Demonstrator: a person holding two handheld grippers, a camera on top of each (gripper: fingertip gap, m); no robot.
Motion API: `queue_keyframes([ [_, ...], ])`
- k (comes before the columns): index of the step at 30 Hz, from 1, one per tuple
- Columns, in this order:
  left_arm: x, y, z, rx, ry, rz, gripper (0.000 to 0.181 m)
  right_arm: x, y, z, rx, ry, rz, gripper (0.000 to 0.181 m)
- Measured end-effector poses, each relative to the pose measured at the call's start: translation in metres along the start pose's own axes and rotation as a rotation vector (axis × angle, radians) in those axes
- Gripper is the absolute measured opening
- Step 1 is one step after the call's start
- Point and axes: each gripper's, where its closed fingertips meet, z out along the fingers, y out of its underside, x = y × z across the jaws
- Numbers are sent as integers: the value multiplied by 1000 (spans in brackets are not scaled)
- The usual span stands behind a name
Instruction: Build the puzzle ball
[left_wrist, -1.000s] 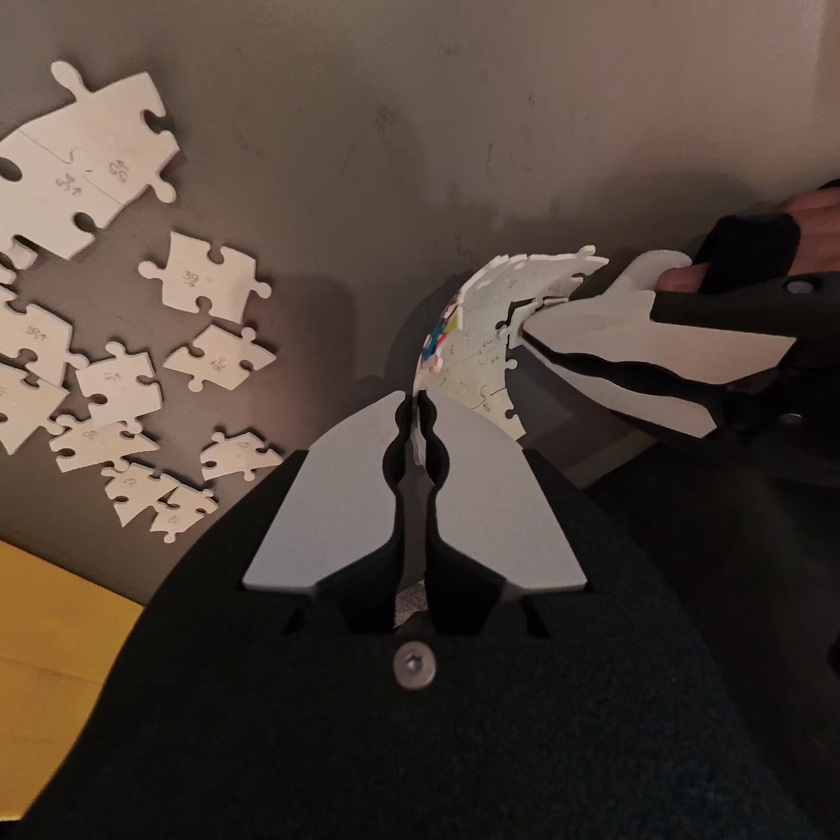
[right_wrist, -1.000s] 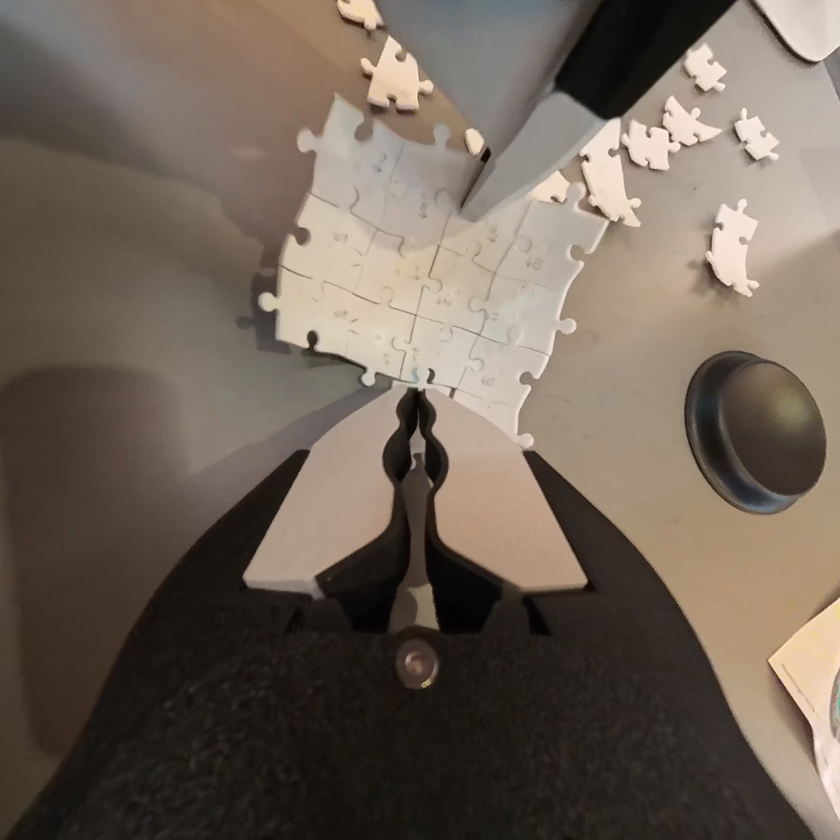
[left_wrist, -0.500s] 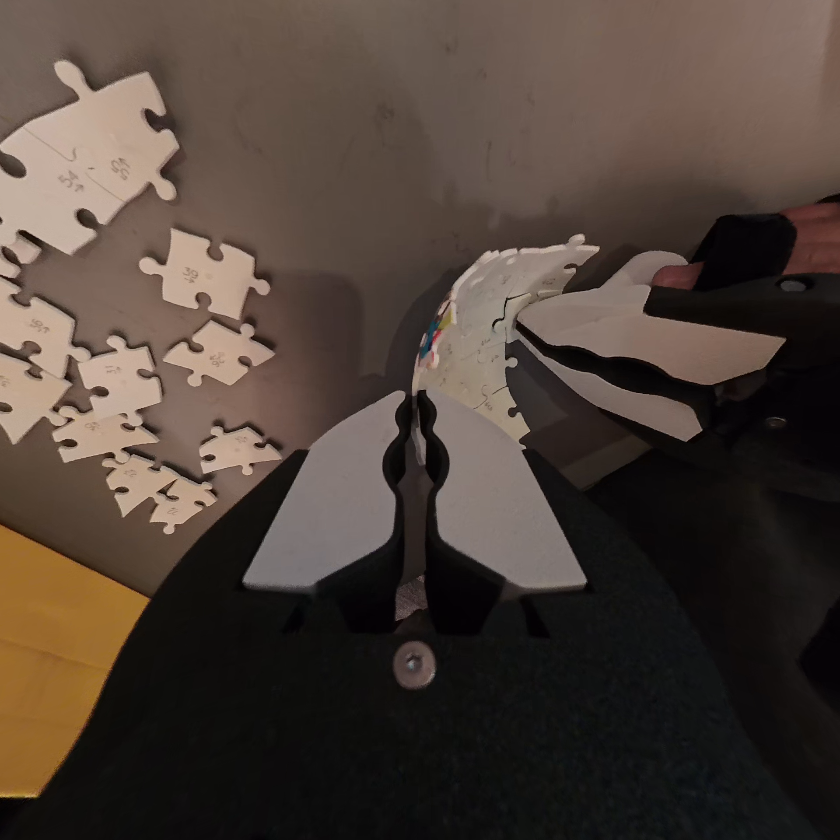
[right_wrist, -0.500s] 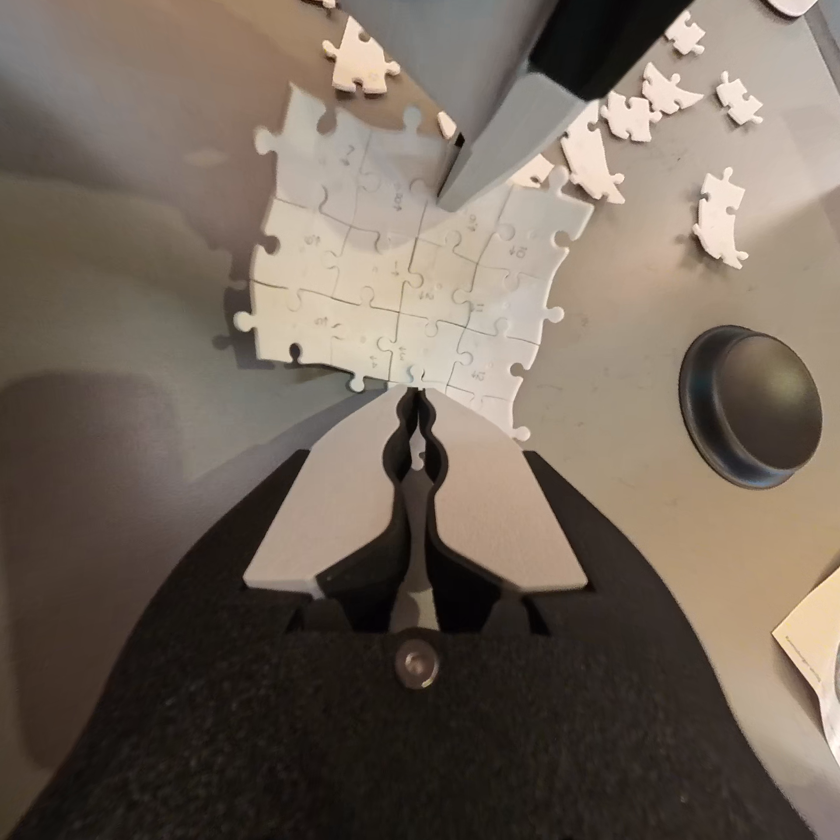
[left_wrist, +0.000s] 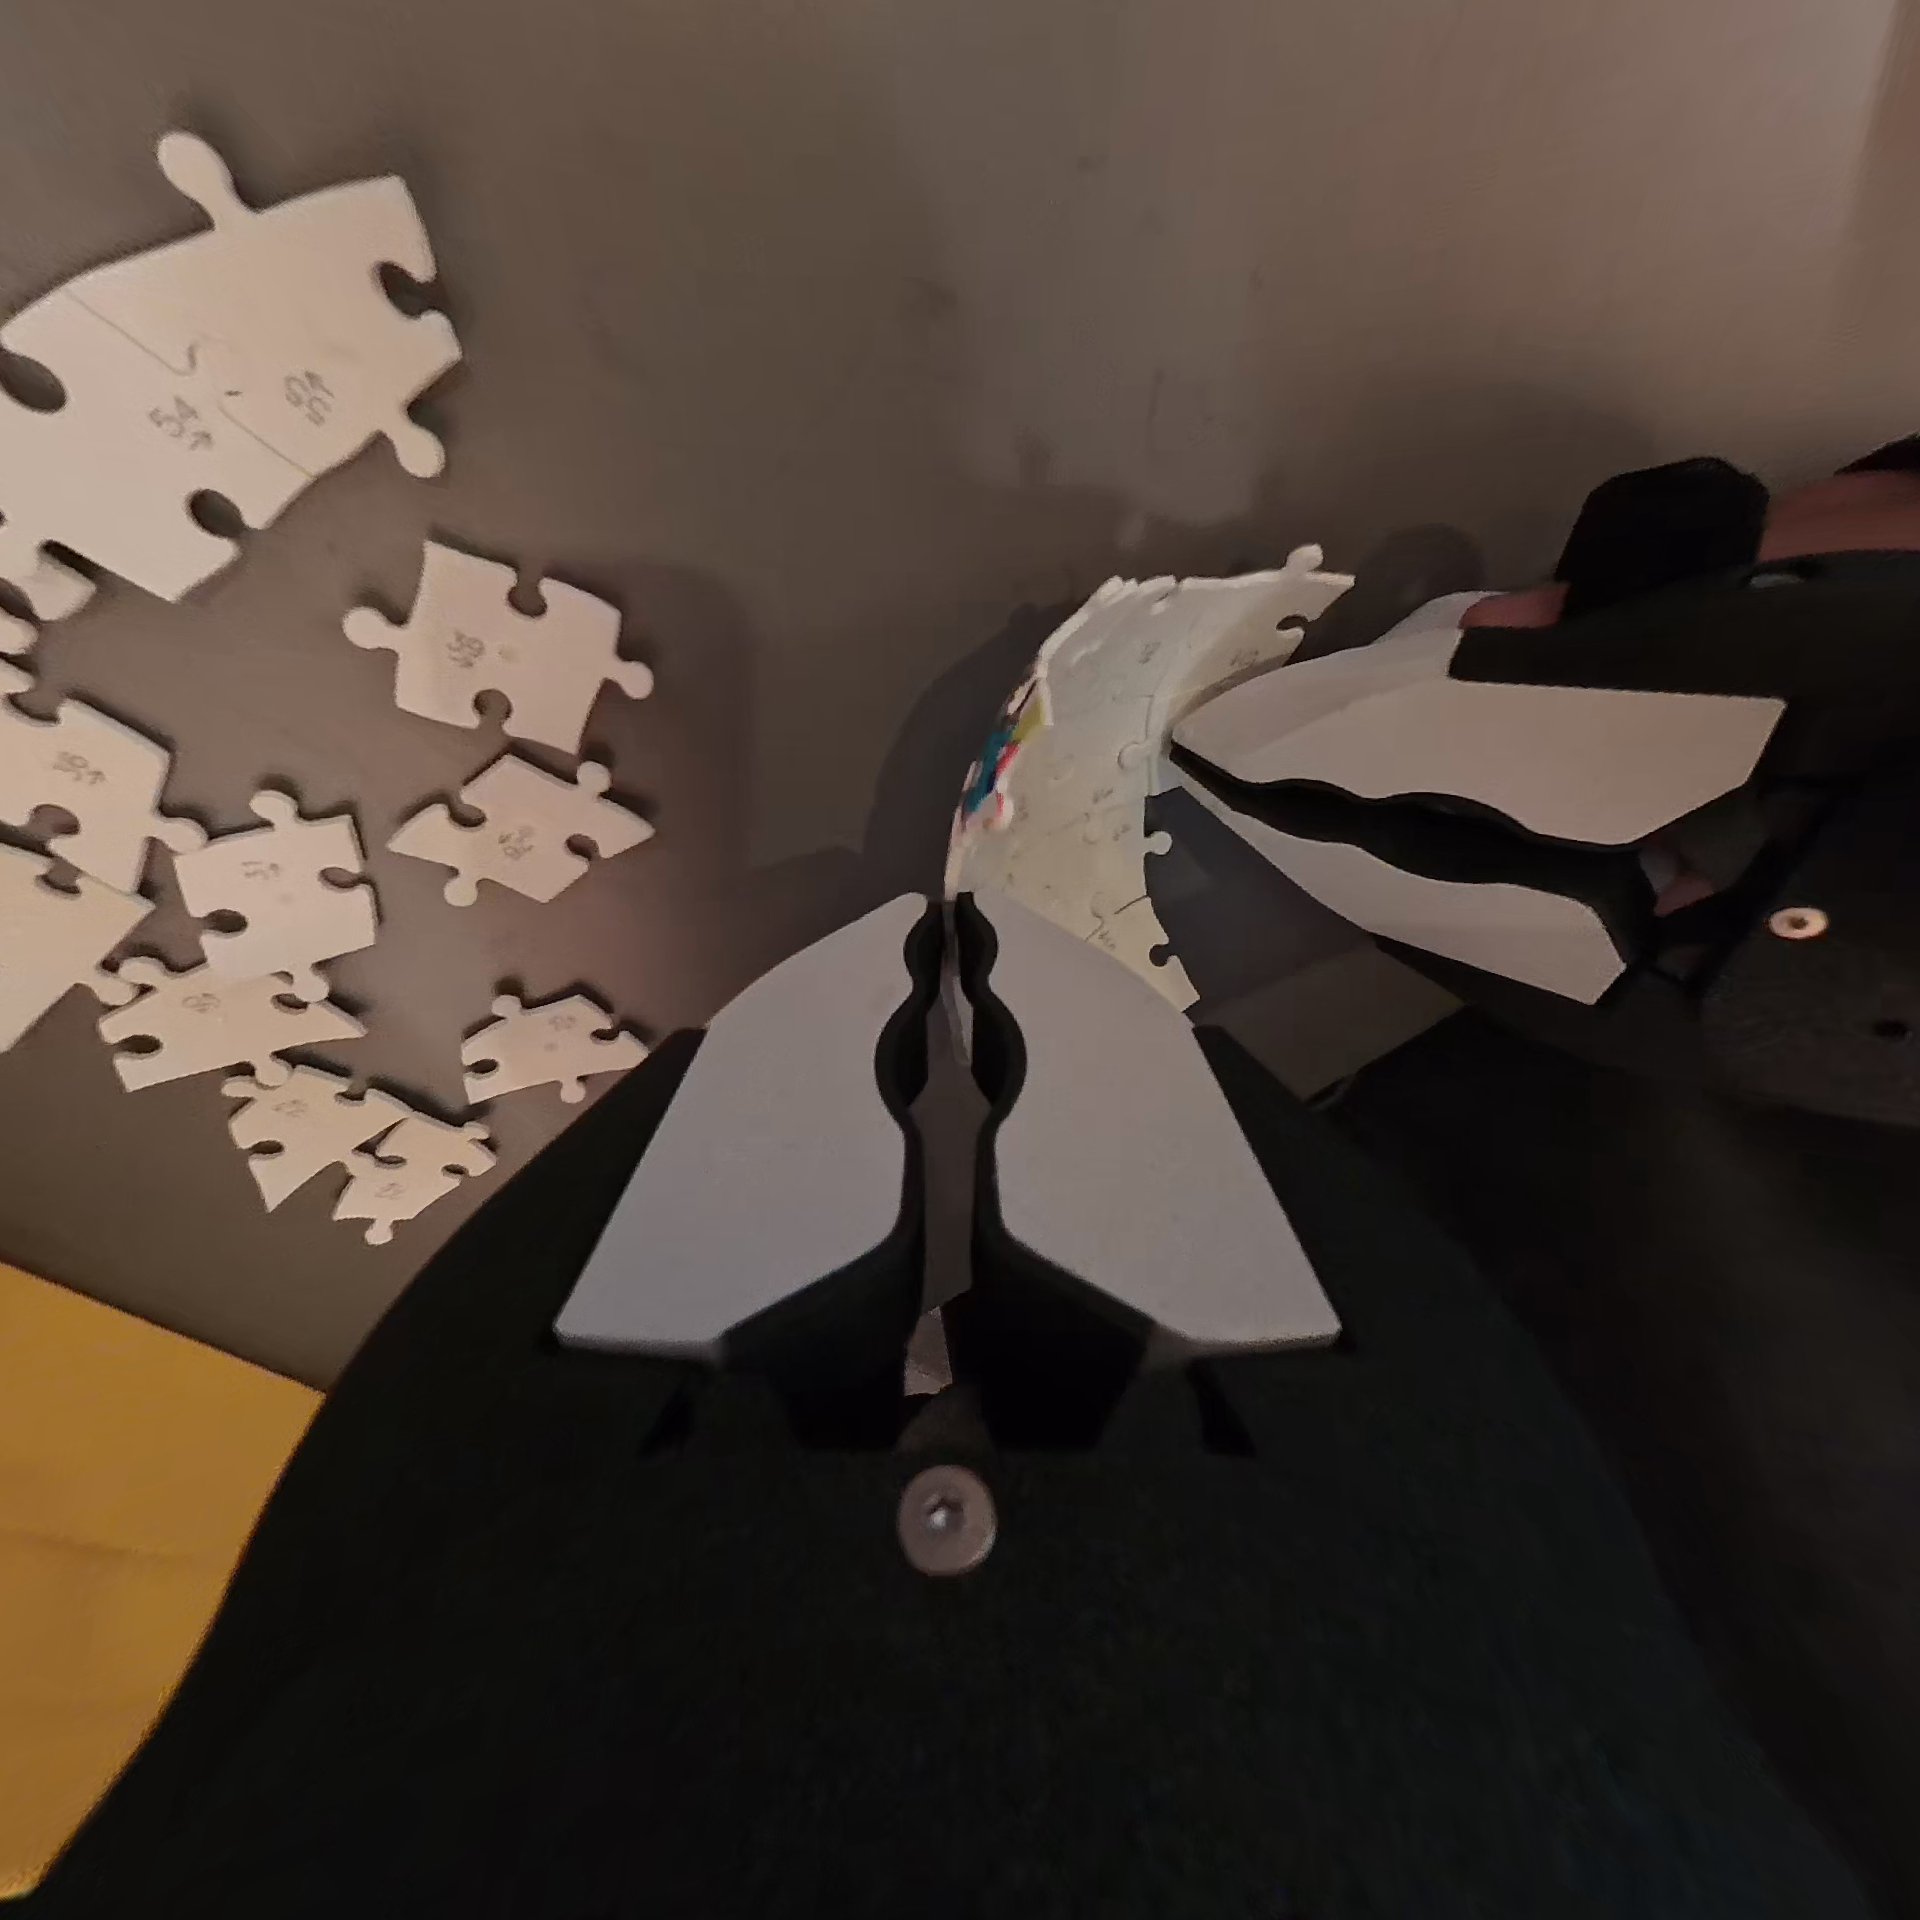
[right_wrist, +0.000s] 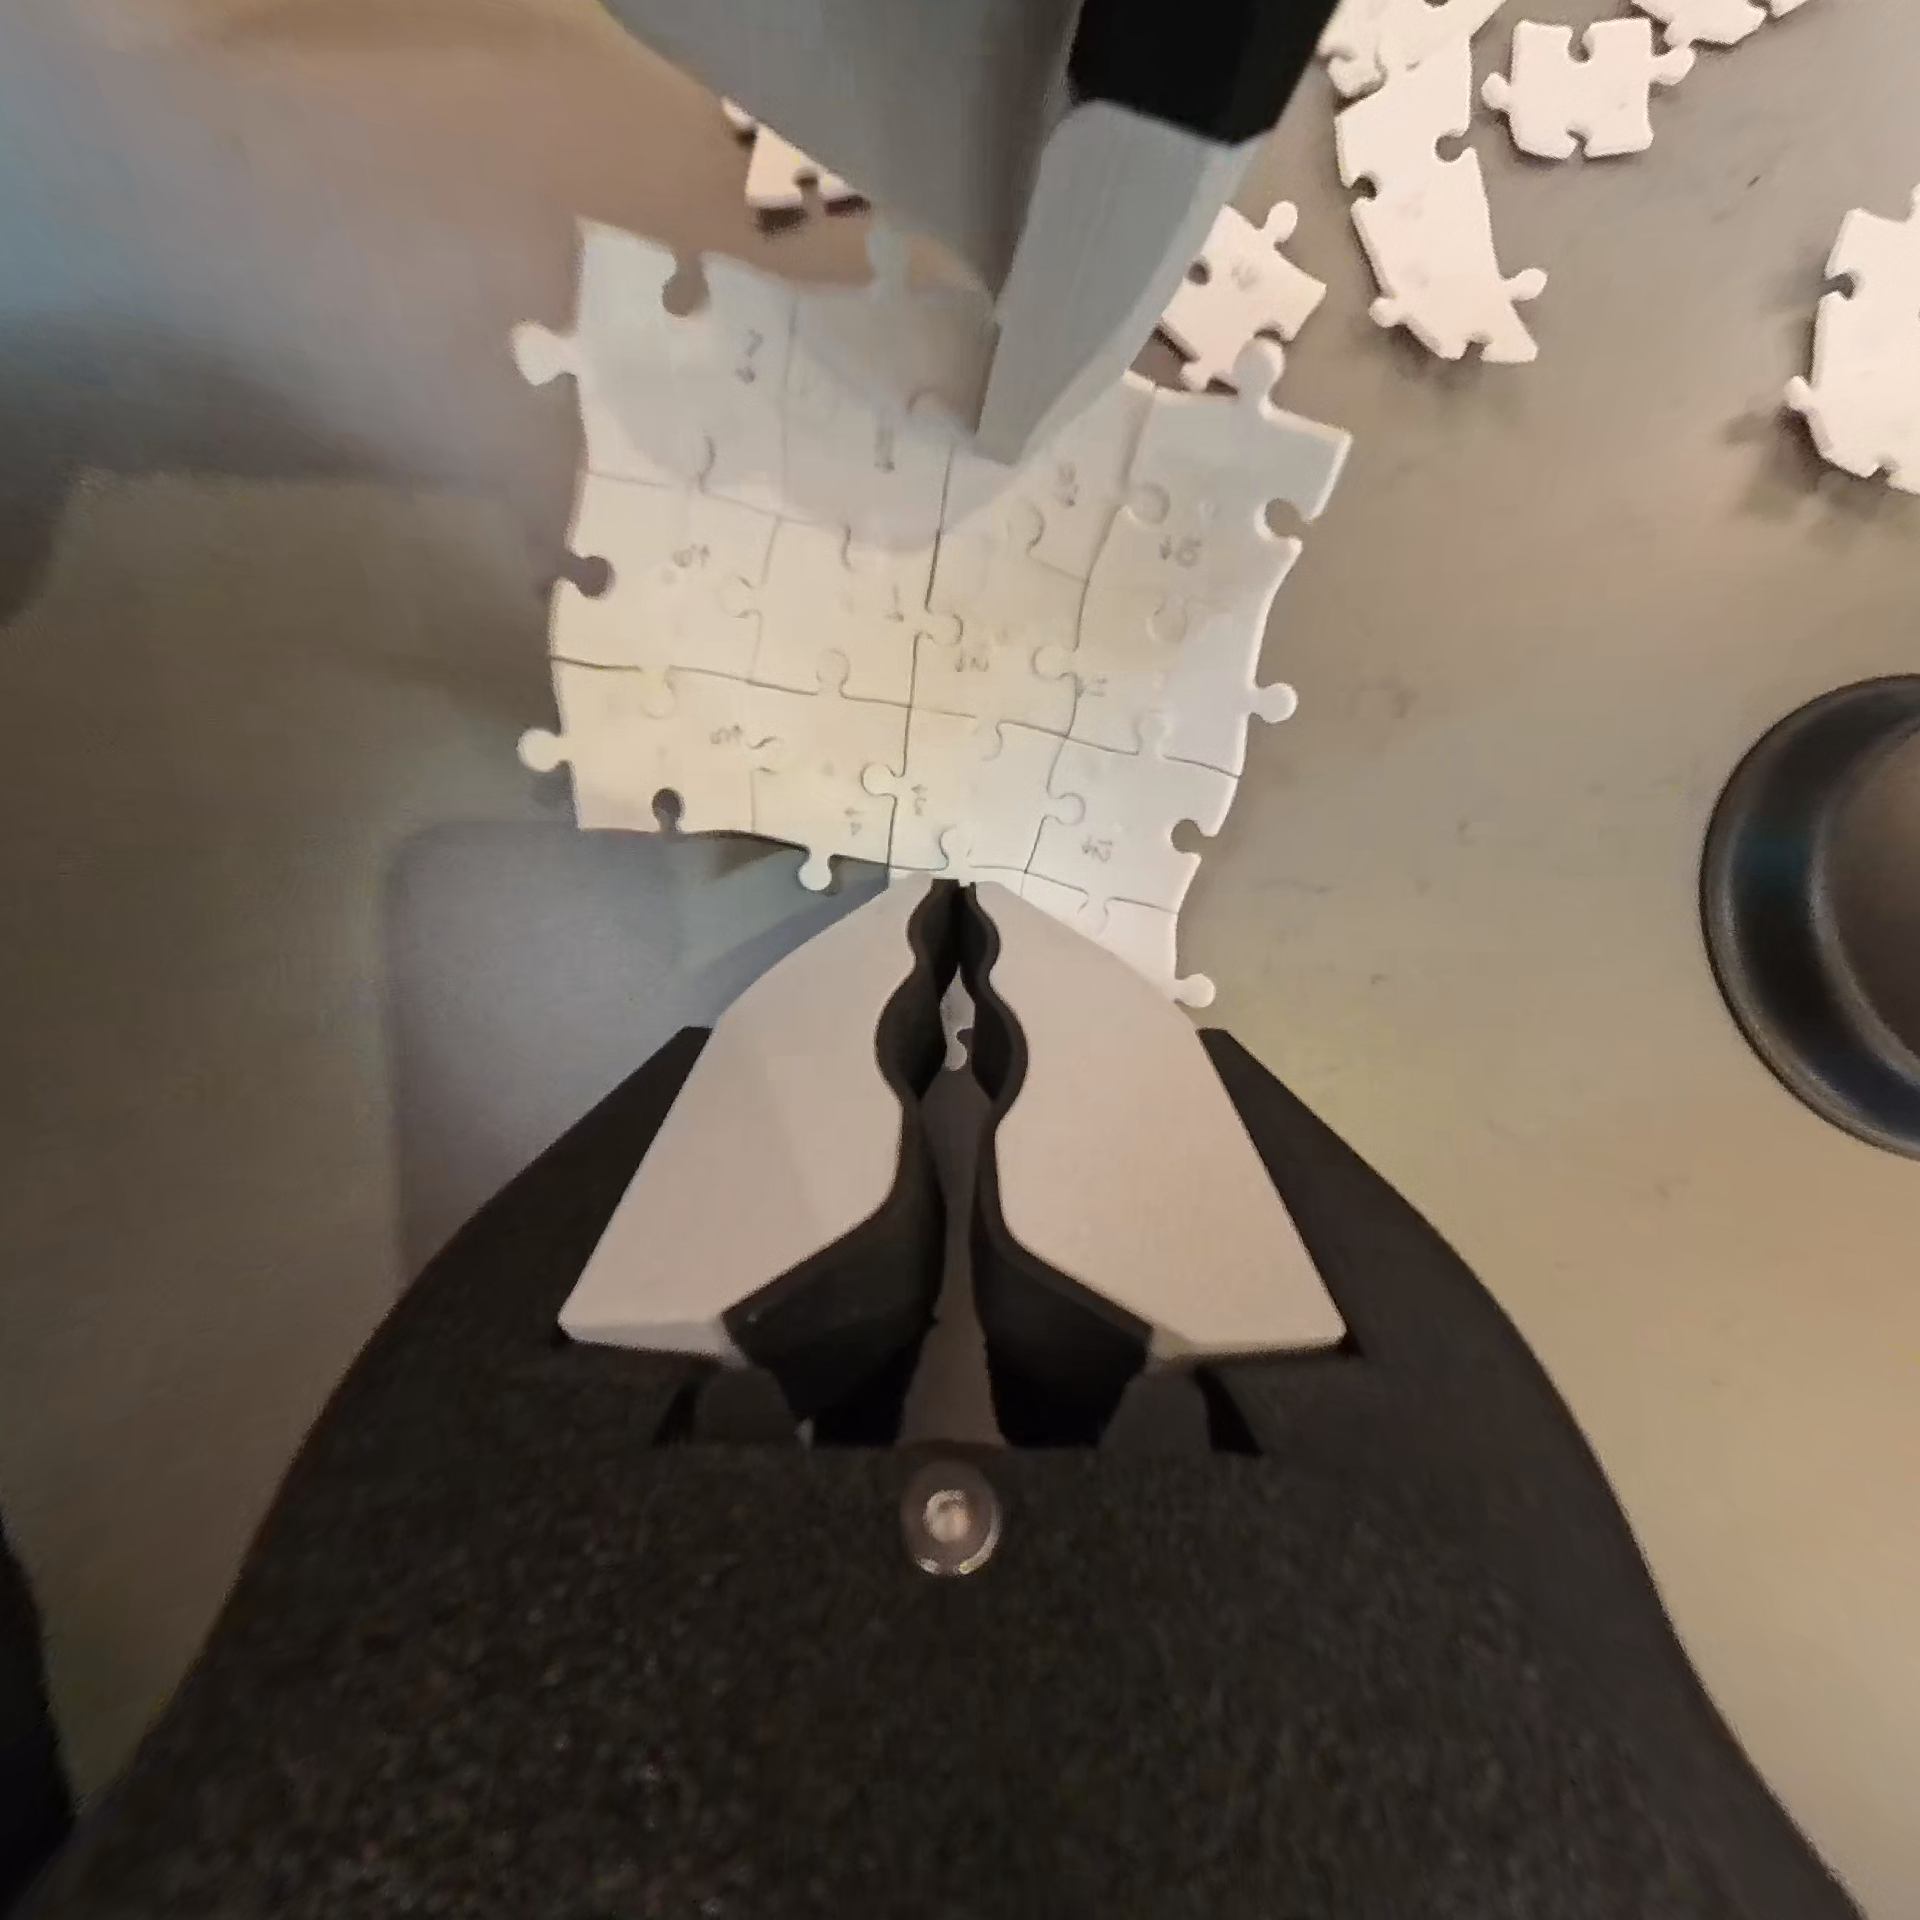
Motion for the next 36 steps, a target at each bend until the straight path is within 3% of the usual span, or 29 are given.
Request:
queue_keyframes([
  [7, -6, 4, 4, 4, 22, -20, 2, -1, -8, -8, 74, -32, 0, 0],
  [21, -3, 3, 0, 27, 4, -5, 2, -2, -4, 4, -46, -38, 0, 1],
  [24, -2, 2, -1, 42, 5, -5, 2, -1, -4, 2, -25, -55, 0, 0],
  [30, -2, 3, 1, 66, 25, -15, 2, 1, -4, -35, 123, -55, -72, 0],
  [36, -3, 4, 1, 76, 36, -21, 2, -7, 3, -22, 86, -38, -58, 0],
])
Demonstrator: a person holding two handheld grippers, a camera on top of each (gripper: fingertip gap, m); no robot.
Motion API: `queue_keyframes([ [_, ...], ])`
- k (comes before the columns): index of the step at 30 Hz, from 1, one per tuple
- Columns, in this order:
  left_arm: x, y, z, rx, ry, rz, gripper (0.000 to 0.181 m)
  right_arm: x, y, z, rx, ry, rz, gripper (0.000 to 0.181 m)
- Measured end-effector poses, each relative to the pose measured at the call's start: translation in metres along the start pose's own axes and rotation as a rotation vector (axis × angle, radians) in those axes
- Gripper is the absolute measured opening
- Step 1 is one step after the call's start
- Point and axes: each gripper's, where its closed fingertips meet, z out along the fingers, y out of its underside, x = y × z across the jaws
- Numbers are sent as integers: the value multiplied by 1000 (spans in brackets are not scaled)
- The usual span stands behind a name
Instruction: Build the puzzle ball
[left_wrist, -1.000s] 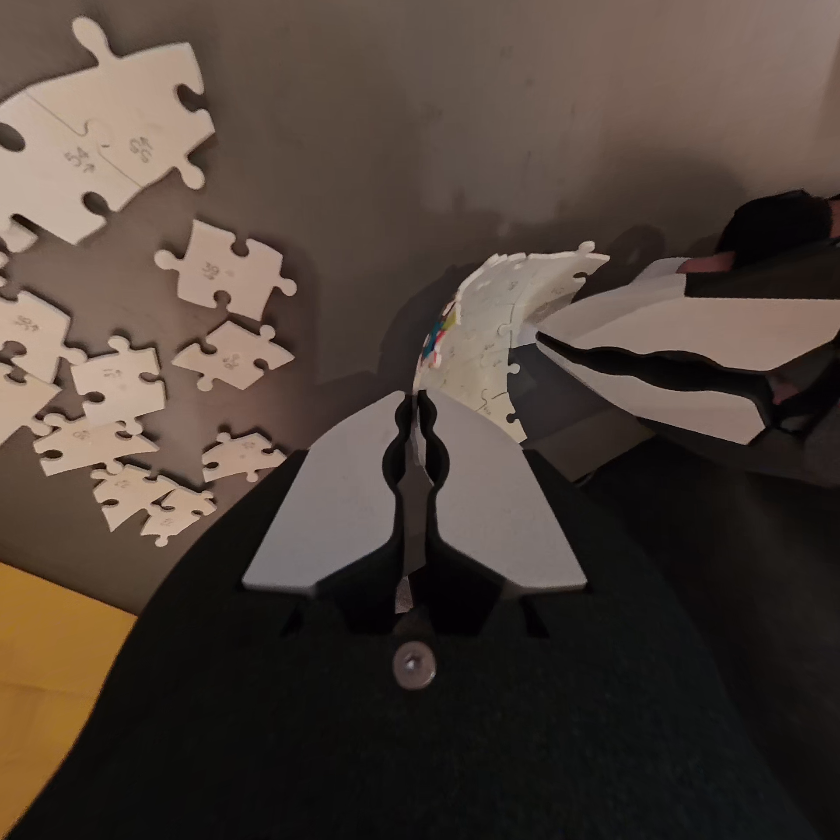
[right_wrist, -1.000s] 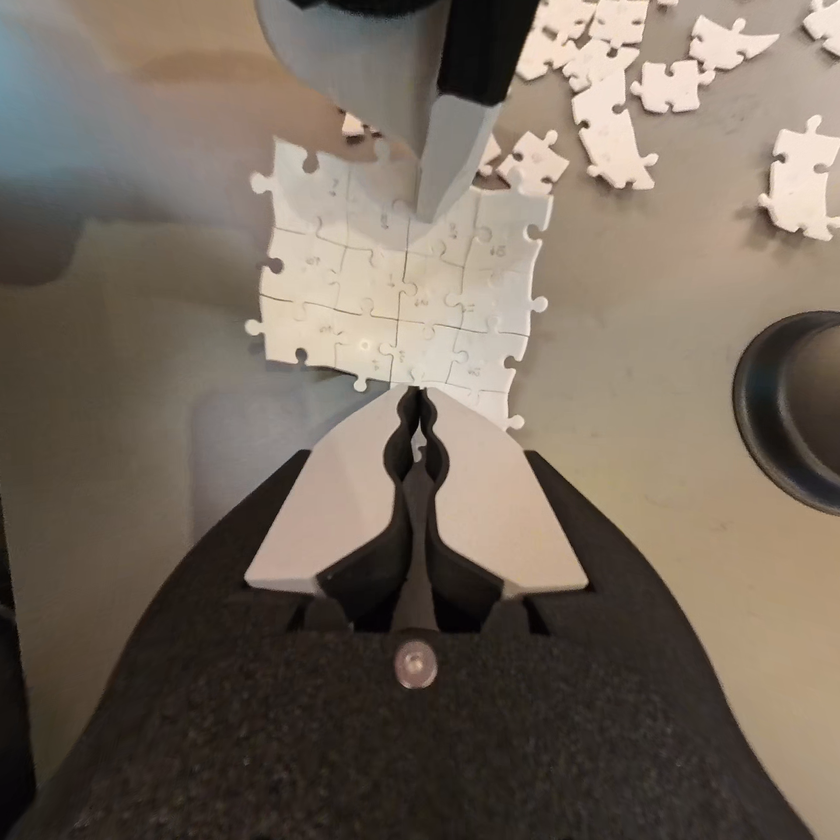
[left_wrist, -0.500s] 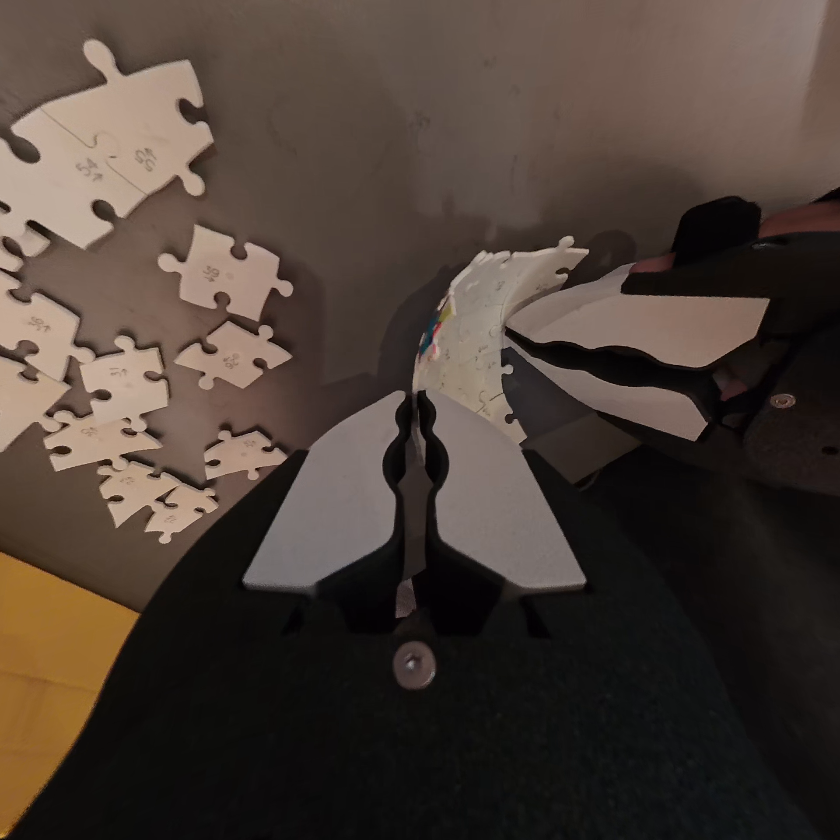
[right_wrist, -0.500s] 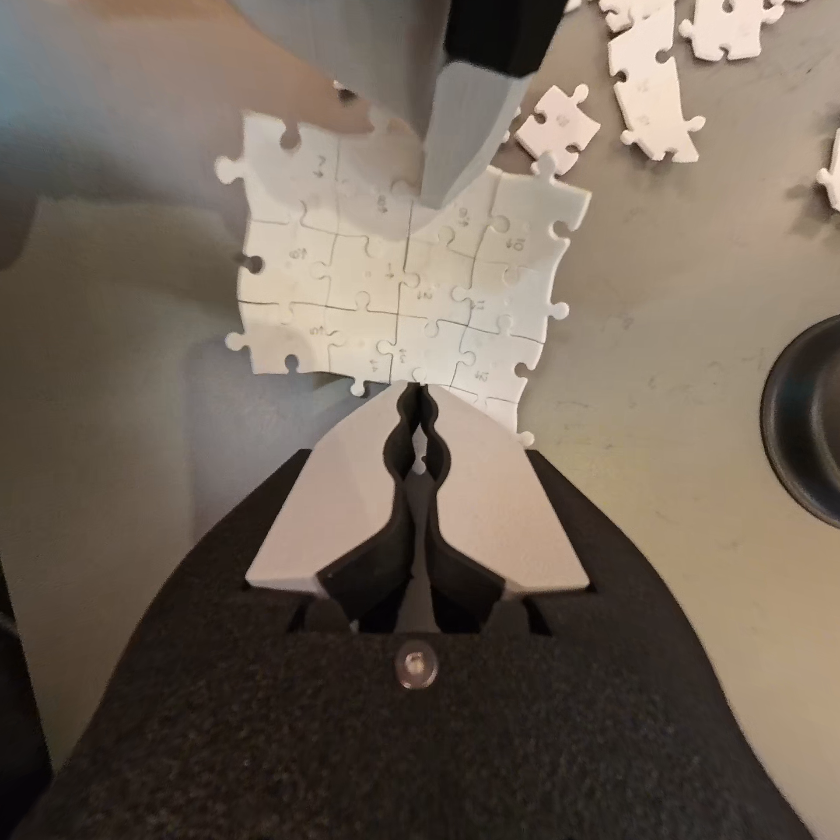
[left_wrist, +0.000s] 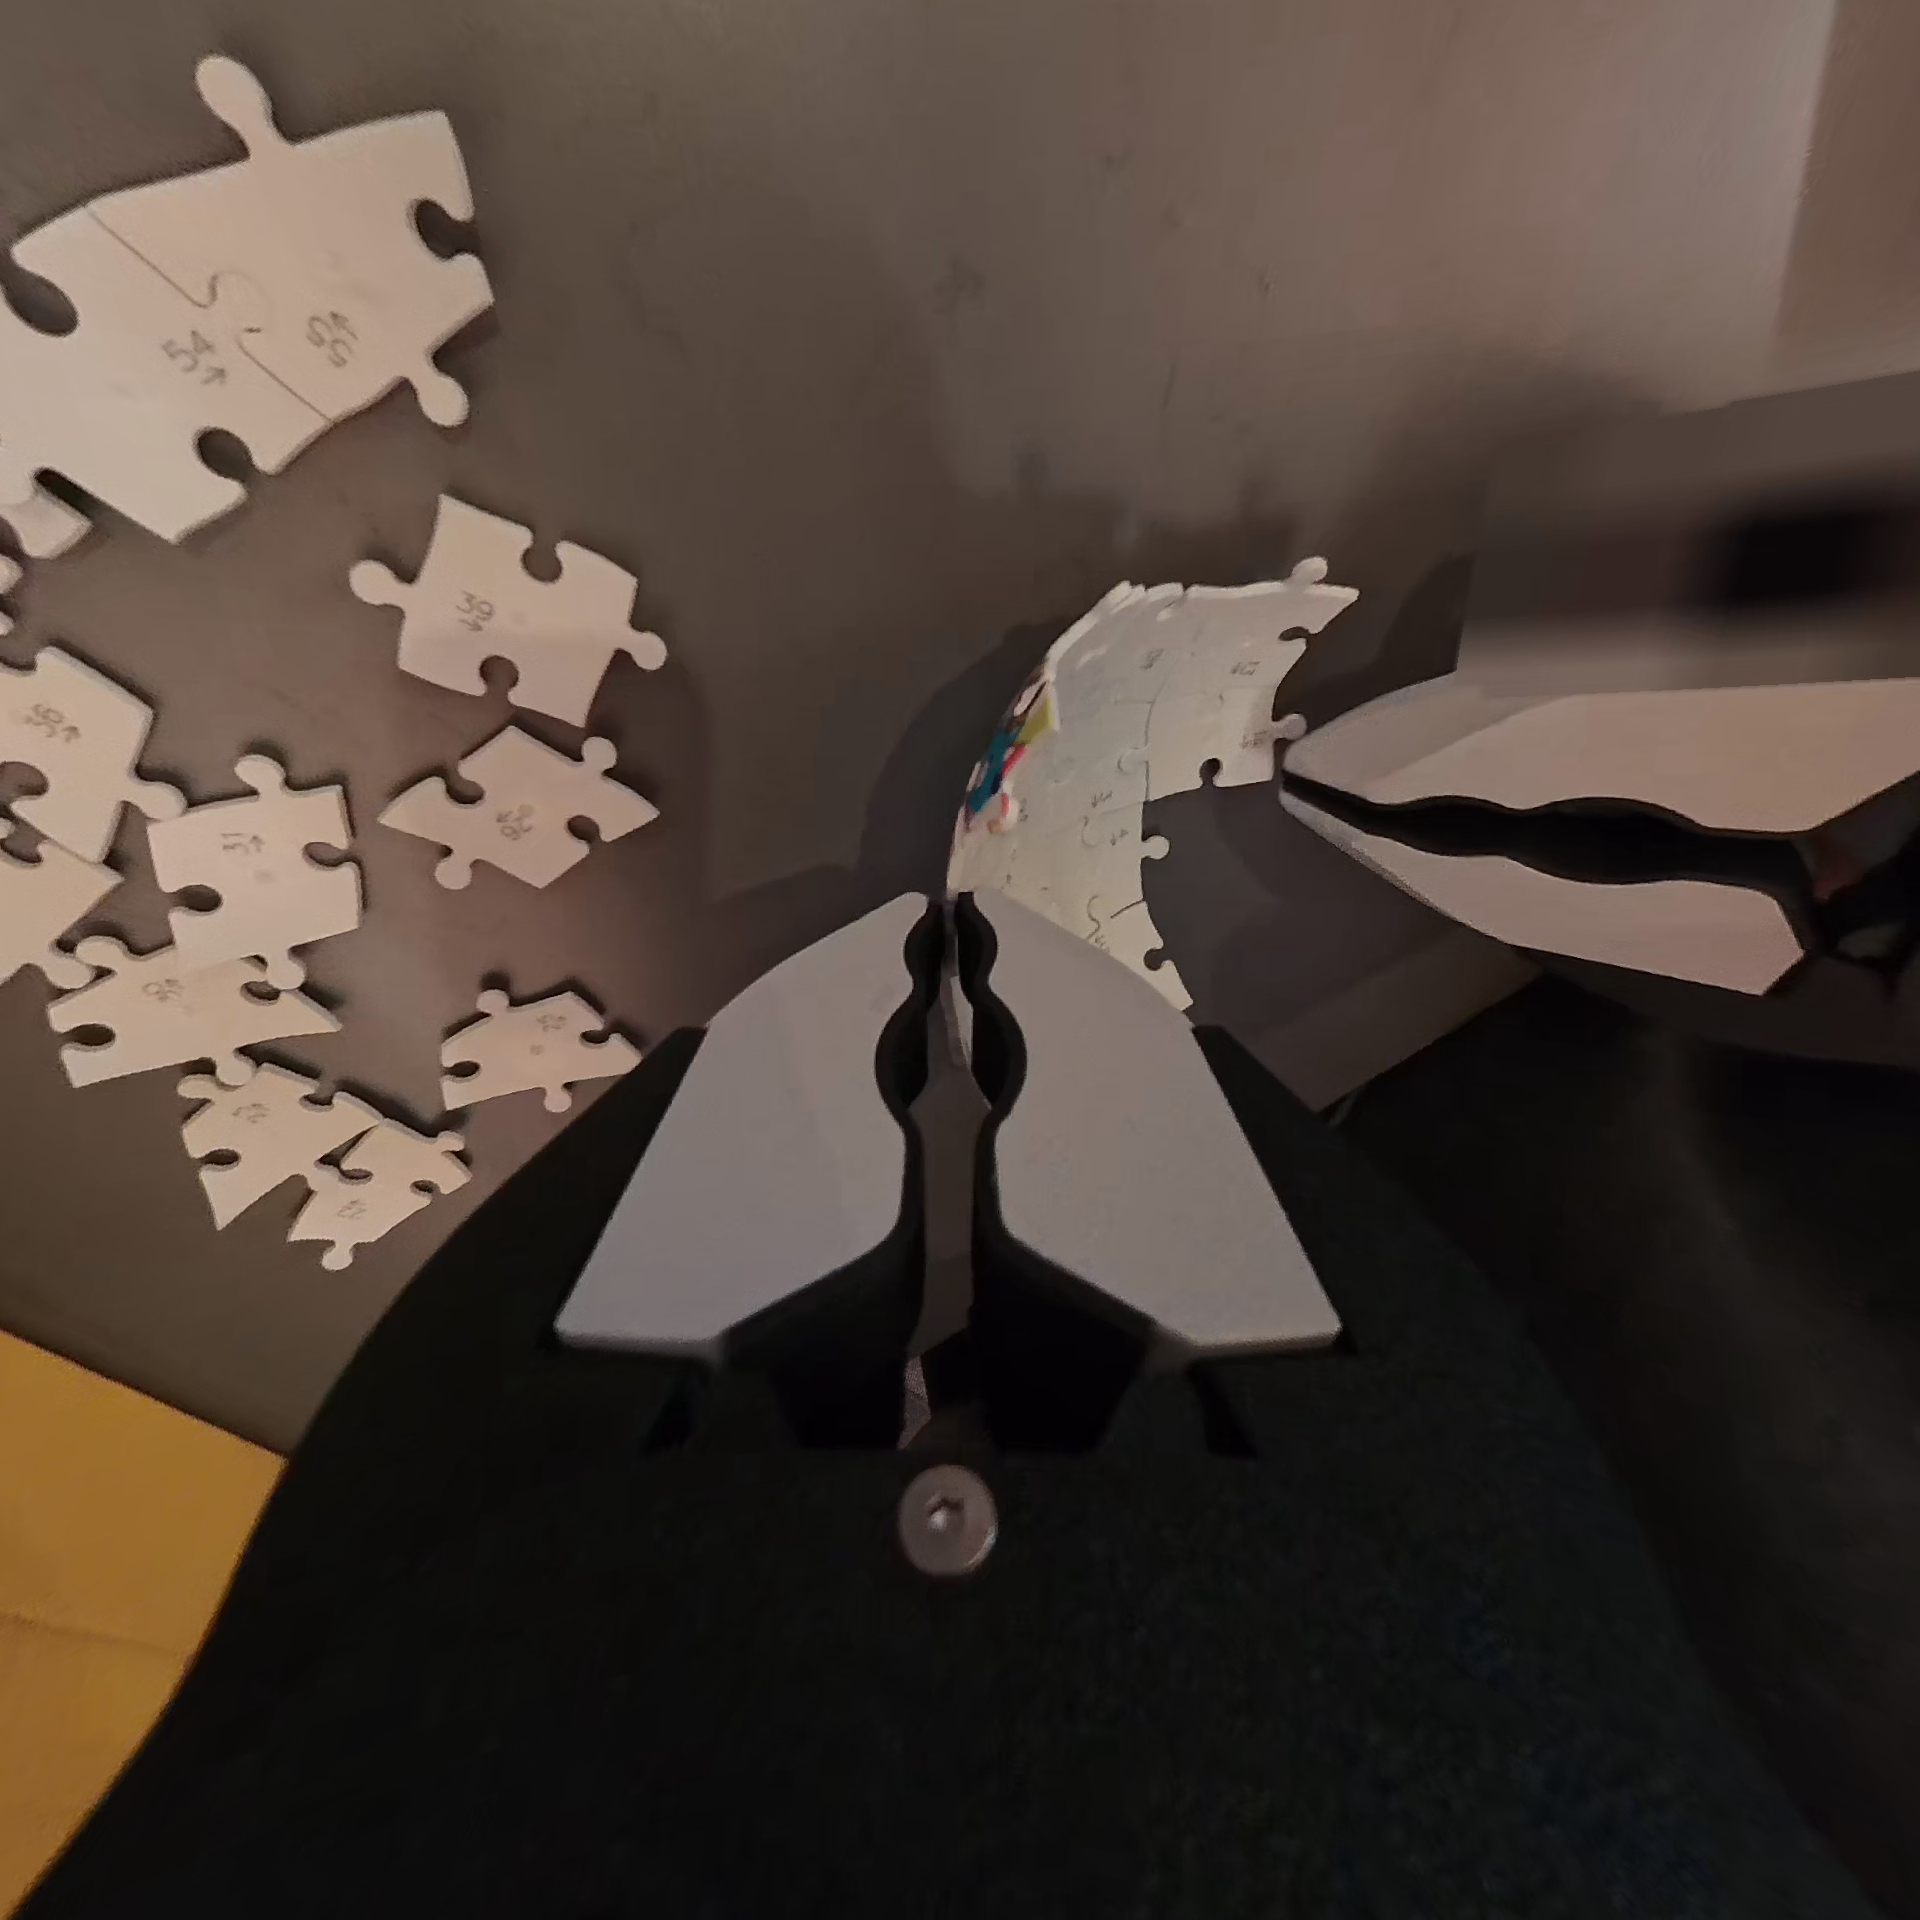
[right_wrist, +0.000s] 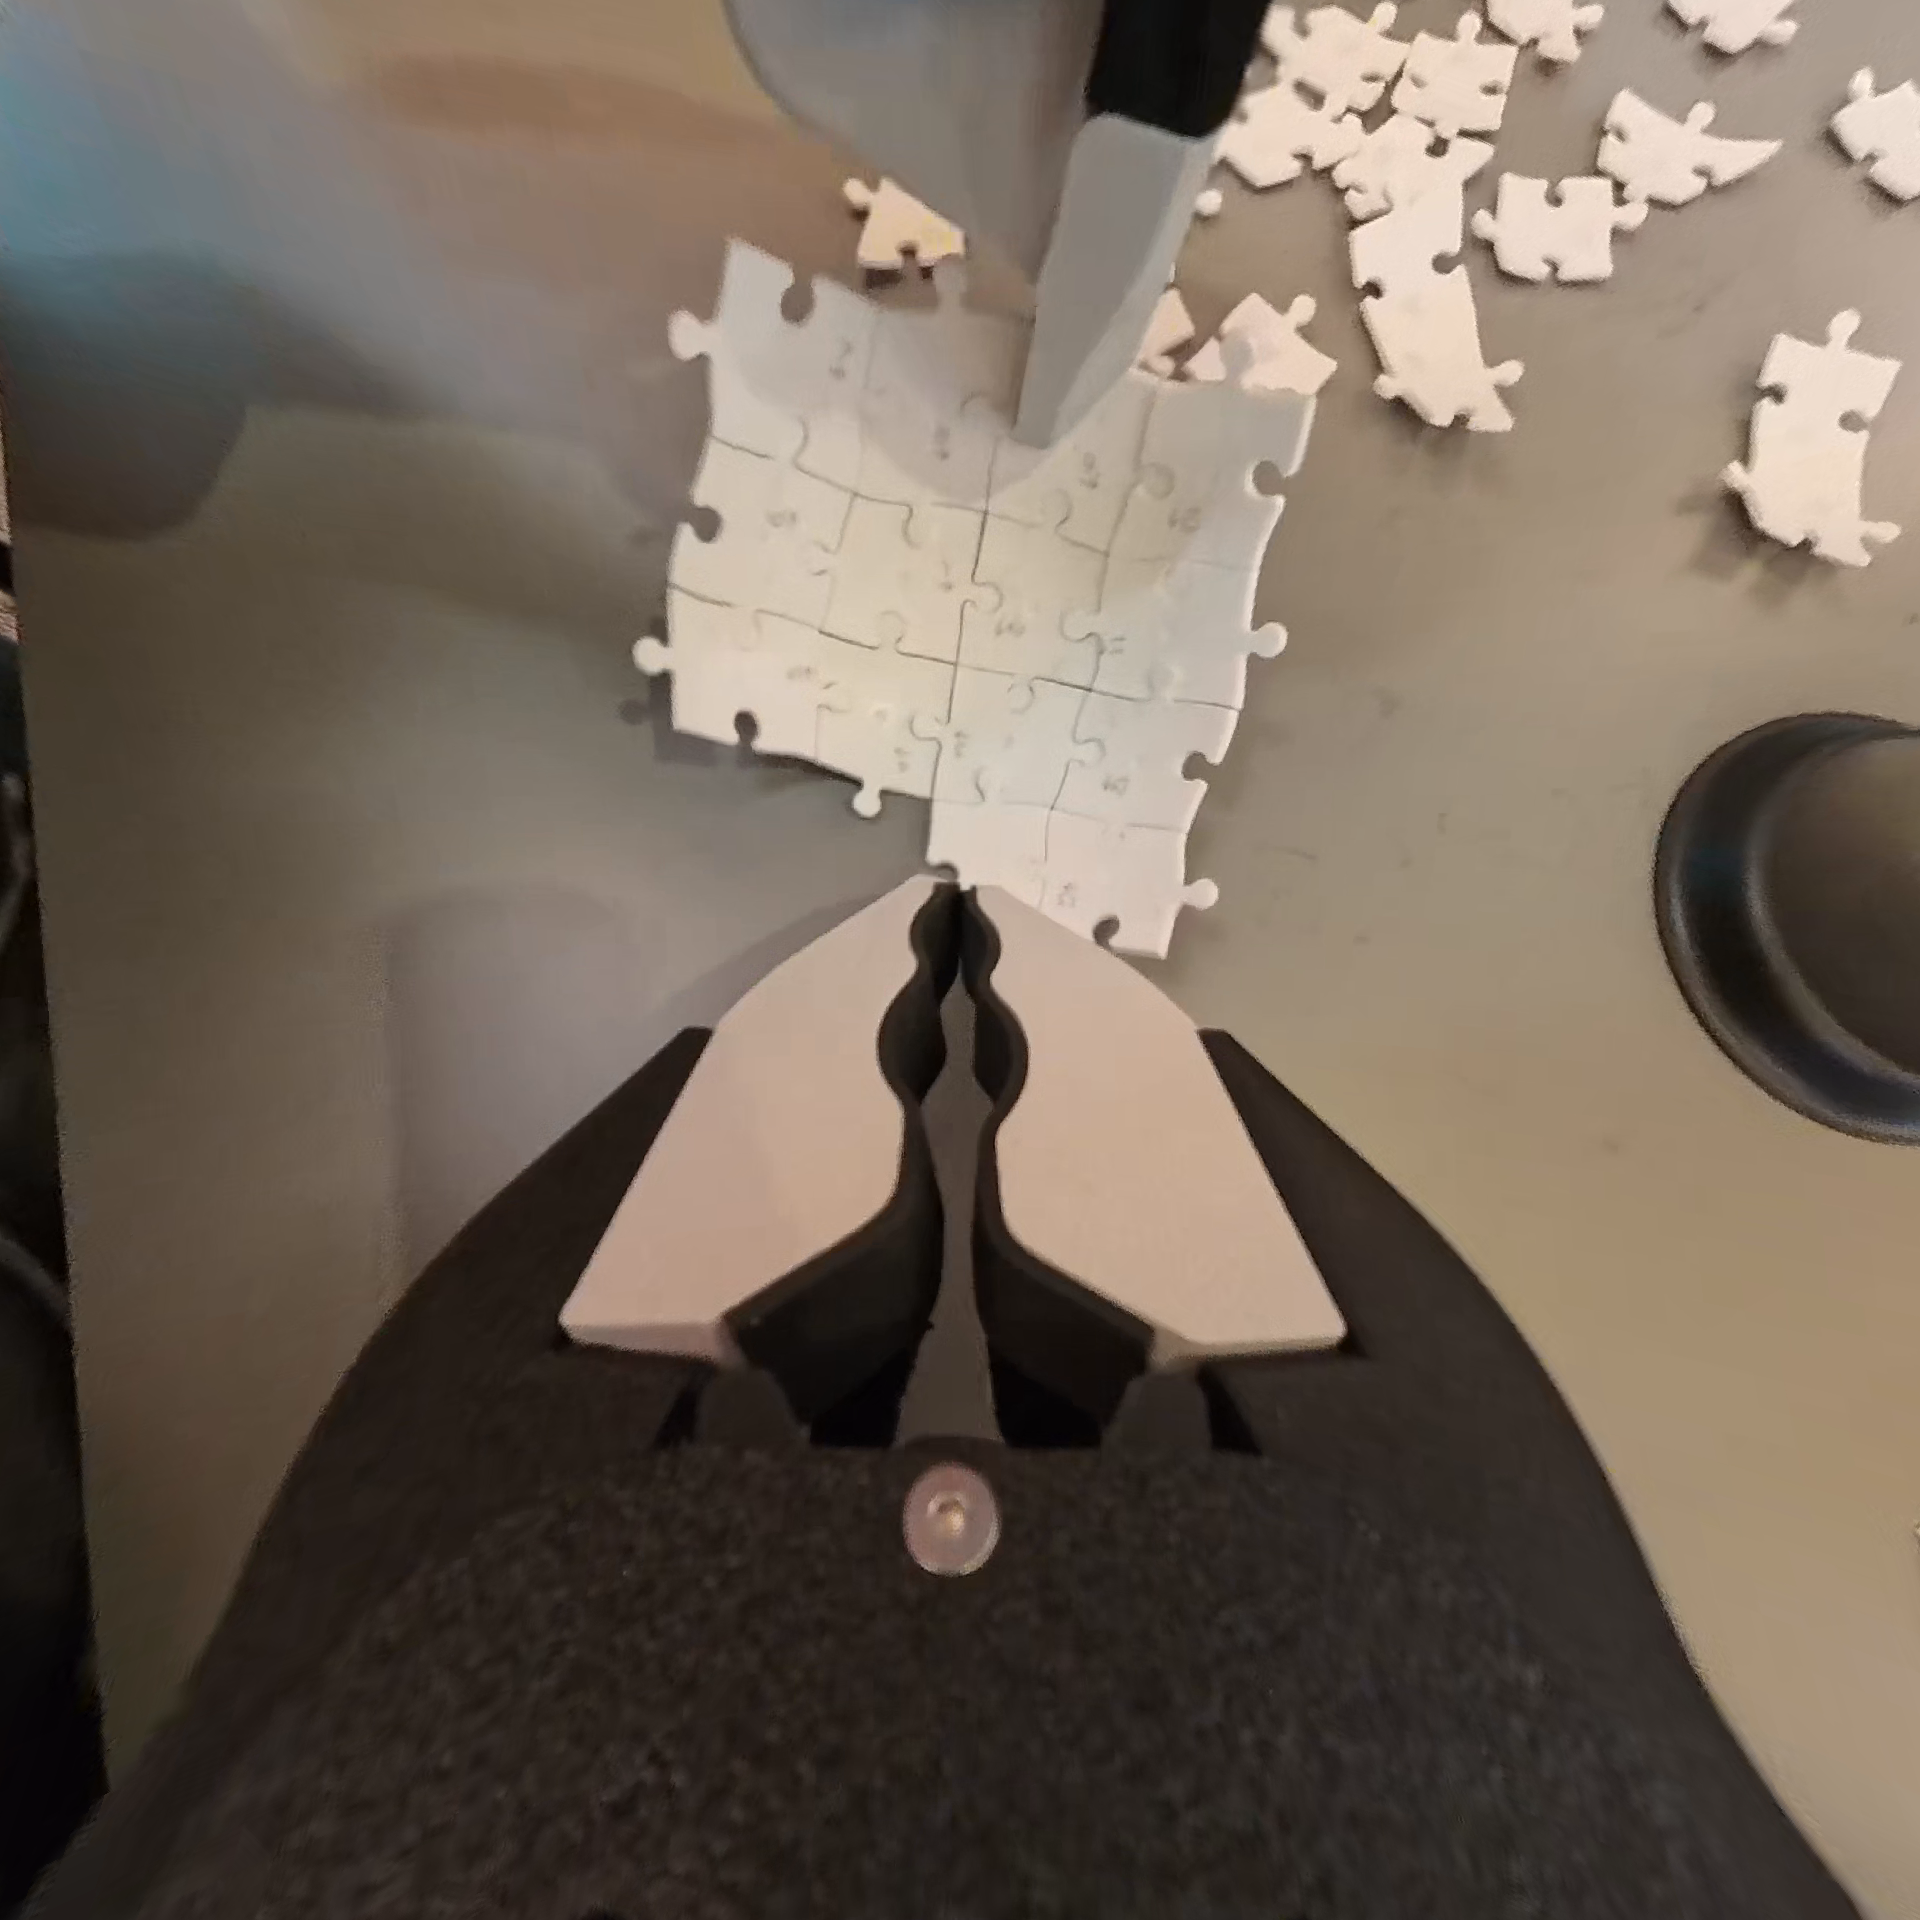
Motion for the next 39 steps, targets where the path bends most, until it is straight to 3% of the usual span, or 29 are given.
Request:
queue_keyframes([
  [17, 5, -7, -6, 43, -39, 12, 2, 13, 6, 16, -77, 59, -2, 0],
  [23, 7, -9, 1, 89, 22, -21, 2, 26, -10, -30, 98, 95, 12, 0],
  [28, 6, -10, 4, 170, 107, -77, 2, 45, 20, -61, 149, 139, 121, 0],
  [33, 8, -13, 11, 262, 214, -153, 2, 40, 53, -53, 94, 144, 219, 0],
  [39, 15, -21, 17, 423, 316, -233, 2, 27, 55, -48, 76, 95, 212, 4],
])
